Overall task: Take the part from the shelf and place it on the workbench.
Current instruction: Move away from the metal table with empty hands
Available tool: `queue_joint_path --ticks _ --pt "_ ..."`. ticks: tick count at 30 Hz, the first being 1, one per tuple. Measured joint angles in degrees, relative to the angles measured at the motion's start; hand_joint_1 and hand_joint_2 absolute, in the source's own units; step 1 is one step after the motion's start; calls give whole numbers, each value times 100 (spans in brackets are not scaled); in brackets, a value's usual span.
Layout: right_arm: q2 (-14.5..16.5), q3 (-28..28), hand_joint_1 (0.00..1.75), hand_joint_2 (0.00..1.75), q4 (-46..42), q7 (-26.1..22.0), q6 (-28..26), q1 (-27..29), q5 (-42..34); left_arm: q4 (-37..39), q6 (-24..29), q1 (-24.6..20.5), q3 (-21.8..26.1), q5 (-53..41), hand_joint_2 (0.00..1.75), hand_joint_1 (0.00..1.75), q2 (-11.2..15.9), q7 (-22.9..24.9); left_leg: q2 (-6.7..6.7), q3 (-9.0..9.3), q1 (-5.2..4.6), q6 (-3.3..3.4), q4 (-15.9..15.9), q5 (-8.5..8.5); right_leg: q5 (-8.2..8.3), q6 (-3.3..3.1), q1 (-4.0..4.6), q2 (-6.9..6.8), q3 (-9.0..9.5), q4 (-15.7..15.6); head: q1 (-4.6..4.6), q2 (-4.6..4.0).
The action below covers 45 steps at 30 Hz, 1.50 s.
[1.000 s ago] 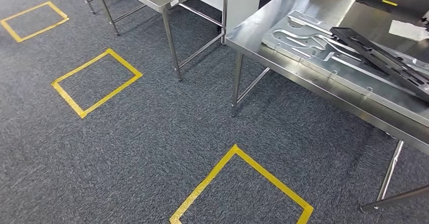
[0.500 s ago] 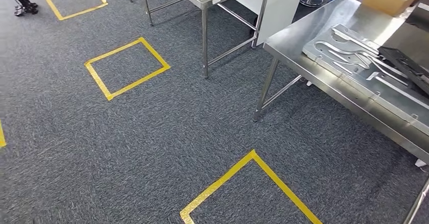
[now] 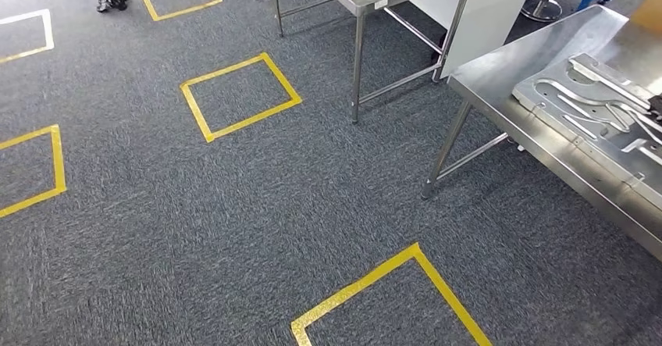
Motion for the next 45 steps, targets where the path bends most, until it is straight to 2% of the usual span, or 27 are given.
queue_joint_path --ticks 3,4,5,6,8,10,12,14,16,18,19,20,21,23,25,27,28,30,32,34,35,36,38,40,42,43,45 --pt "21 10 0 0 0 13 1 22 -2 0 -83 -2 1 40 0 0 -4 -57 482 -612 30 -119 1268 -611 14 -112 17 -395 36 -69 -3 0" --pt "21 11 0 0 0 7 1 22 -3 0 -96 2 1 50 0 0 -4 -70 504 -651 47 -138 1366 -599 5 -108 22 -475 41 -67 -3 0" --pt "22 11 0 0 0 -2 0 21 -5 0 -103 6 1 60 0 0 -4 -84 533 -574 60 -151 1238 -485 -6 -98 22 -548 51 -64 -3 0" --pt "22 11 0 0 0 -13 -1 19 -5 0 -108 8 1 69 0 0 -4 -98 586 -388 70 -156 905 -301 -22 -82 20 -616 69 -60 -3 0" --pt "22 11 0 0 0 -29 -1 17 -5 0 -130 0 1 77 0 0 -4 -129 808 40 59 -132 118 -12 -68 -26 35 -736 111 -44 -3 0" --pt "22 10 0 0 0 -34 -1 8 -6 0 -170 -4 1 82 0 0 -4 -159 915 214 23 -67 -229 58 -100 42 63 -835 137 -32 1 0" --pt "23 10 0 0 -2 -40 -2 -17 -12 0 -225 14 2 99 0 0 1 -177 802 196 1 10 -248 75 -116 110 62 -918 153 -34 3 0" --pt "23 10 0 0 -4 -55 -7 -31 -22 0 -277 25 3 129 0 0 6 -189 691 201 8 85 -293 108 -247 172 29 -751 107 116 3 1" --pt "23 10 0 0 -4 -81 -16 -15 -38 0 -302 11 3 166 0 0 8 -192 580 202 15 142 -319 135 -581 195 9 -426 -168 702 4 1" --pt "23 10 0 0 -3 -100 -22 12 -55 0 -304 -4 3 195 0 0 10 -183 439 191 -2 169 -317 143 -854 192 11 -285 -559 1436 5 0" --pt "23 10 0 0 -2 -103 -24 21 -59 0 -304 -3 3 203 0 0 11 -179 360 193 -11 173 -315 143 -844 188 12 -266 -667 1601 5 0" --pt "23 10 0 0 -2 -101 -25 26 -61 0 -305 -1 3 208 0 0 11 -176 278 199 -17 174 -311 143 -718 178 12 -249 -673 1547 5 0" --pt "22 10 0 0 -2 -98 -26 27 -61 0 -313 -1 3 209 0 0 11 -176 197 208 -19 172 -304 142 -501 162 12 -215 -573 1274 5 0" --pt "17 10 0 0 -2 -93 -28 31 -61 0 -345 -4 3 210 0 0 11 -178 57 202 -22 149 -275 133 -109 121 3 42 -268 513 5 0" --pt "10 10 0 0 -1 -93 -32 25 -62 0 -376 -9 3 209 0 0 11 -181 -66 160 -16 87 -257 136 11 84 6 249 -117 119 5 0" --pt "10 10 0 0 -2 -93 -34 6 -63 0 -384 0 3 208 0 0 13 -183 -189 126 -2 7 -272 157 13 34 16 179 -102 81 4 0" --pt "13 10 0 0 -2 -93 -34 0 -63 0 -385 9 2 208 0 0 14 -184 -163 112 0 -22 -252 144 27 -2 11 104 -85 53 4 0" --pt "20 10 0 0 -2 -93 -38 7 -65 0 -391 9 1 208 0 0 19 -187 97 -30 -13 -65 52 -55 52 -86 -1 -65 -58 -4 0 0" --pt "21 10 0 0 -2 -97 -43 27 -76 0 -421 -6 1 203 0 0 23 -194 404 -359 -4 -94 764 -445 47 -136 24 -237 -52 -15 -2 0" --pt "21 10 0 0 -1 -105 -49 41 -92 0 -469 -3 1 195 0 0 26 -198 488 -616 23 -124 1328 -648 32 -144 46 -409 -50 -12 -2 0" --pt "21 10 0 0 0 -112 -52 42 -95 0 -487 3 0 189 0 0 31 -198 511 -601 33 -133 1322 -593 23 -141 49 -488 -45 -11 -2 0" --pt "21 10 0 0 0 -119 -55 42 -93 0 -500 9 -1 185 0 0 39 -198 551 -465 40 -136 1085 -443 12 -131 50 -562 -33 -10 -2 0" --pt "22 10 0 0 0 -130 -57 43 -85 0 -510 4 -2 180 0 0 55 -196 773 -18 25 -117 277 -105 -23 -92 63 -691 8 -3 -2 0" --pt "22 10 0 0 -1 -131 -62 42 -81 0 -519 -8 -2 179 0 0 62 -190 931 248 -10 -58 -213 35 -57 -33 85 -796 43 9 1 0" --pt "23 10 0 0 -1 -130 -69 25 -79 0 -526 0 -2 179 0 0 70 -181 854 254 -33 11 -273 46 -72 29 88 -891 70 7 2 0" --pt "26 10 0 0 -2 -128 -72 15 -77 0 -527 9 -2 179 0 0 75 -177 799 258 -30 44 -291 60 -94 67 72 -872 82 20 2 0" --pt "29 10 0 0 -2 -128 -80 12 -69 0 -530 8 -2 179 0 0 83 -172 687 277 -17 118 -336 95 -277 127 39 -619 -1 251 2 0"
